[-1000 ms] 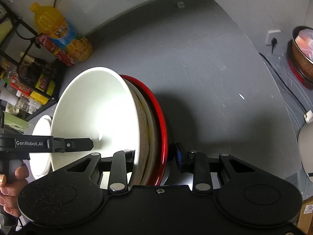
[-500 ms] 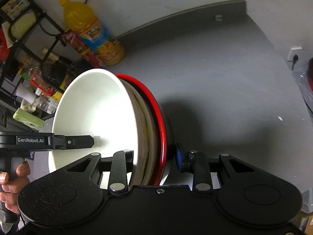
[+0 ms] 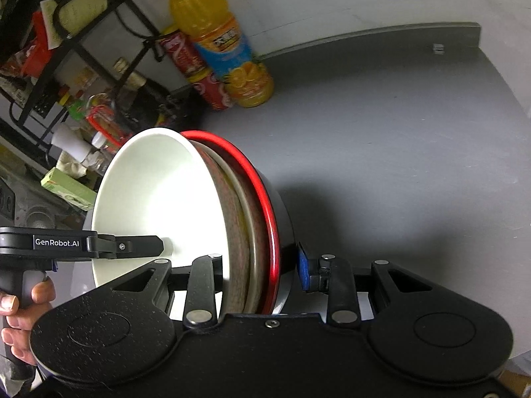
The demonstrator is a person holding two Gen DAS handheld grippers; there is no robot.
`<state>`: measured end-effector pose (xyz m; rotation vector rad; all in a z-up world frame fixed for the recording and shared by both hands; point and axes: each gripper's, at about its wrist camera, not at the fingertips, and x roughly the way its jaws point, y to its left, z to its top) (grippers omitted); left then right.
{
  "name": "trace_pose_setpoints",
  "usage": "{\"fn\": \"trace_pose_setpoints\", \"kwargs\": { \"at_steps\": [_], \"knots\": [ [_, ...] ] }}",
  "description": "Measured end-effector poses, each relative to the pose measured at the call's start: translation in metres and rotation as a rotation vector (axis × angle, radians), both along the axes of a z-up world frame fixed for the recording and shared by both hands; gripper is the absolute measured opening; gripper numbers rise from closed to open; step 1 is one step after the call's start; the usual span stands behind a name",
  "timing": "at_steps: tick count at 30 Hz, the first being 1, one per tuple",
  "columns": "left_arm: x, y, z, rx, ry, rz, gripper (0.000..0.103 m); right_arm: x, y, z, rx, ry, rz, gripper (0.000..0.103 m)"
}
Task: Organize plates and bowls
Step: 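Lift the red bowl stack with both tools and carry it over the plate stack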
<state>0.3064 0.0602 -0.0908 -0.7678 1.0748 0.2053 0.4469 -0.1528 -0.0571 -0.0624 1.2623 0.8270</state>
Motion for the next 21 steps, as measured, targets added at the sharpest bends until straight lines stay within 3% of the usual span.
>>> {"fn": "trace_pose_setpoints", "kwargs": {
  "at_steps": [9, 21],
  "knots": [
    [-0.033, 0.039, 0.008, 0.012, -0.015, 0.057, 0.029, -0.014, 0.043, 0.003, 0.019, -0.004, 0.045, 0.031],
    [-0.074, 0.093, -0.010, -0.011, 0.011, 0.114, 0.029, -0.046, 0.099, -0.015, 0.007, 0.027, 0.081, 0.030]
  ]
}}
